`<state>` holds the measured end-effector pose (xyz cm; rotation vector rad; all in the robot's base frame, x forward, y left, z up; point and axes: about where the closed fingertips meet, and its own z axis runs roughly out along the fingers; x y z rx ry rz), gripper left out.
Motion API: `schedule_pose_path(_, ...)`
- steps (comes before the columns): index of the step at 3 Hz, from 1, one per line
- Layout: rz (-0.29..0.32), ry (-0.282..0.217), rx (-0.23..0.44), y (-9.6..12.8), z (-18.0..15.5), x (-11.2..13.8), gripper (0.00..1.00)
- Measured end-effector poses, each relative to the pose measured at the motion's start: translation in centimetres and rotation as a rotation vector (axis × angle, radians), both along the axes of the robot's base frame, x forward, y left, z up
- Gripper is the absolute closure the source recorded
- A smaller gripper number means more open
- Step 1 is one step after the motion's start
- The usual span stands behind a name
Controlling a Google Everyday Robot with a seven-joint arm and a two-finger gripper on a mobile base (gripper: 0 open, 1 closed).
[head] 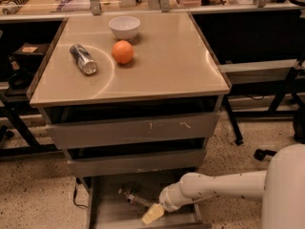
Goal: Pick water bottle from bottom drawer and place on counter
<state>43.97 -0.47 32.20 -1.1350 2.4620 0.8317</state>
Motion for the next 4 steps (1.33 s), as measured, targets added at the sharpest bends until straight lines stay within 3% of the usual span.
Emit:
schedule_pose_path(2, -0.006, 0.007, 0.020, 0.8, -2.1, 0.1, 0.00)
schedule_pose_path(3, -0.003, -0.018, 0.041, 2.2, -4.9, 1.2, 0.00)
schedule_pose_path(4, 0.016, -0.051, 0.065, 4.0, -8.7, 4.5, 0.00)
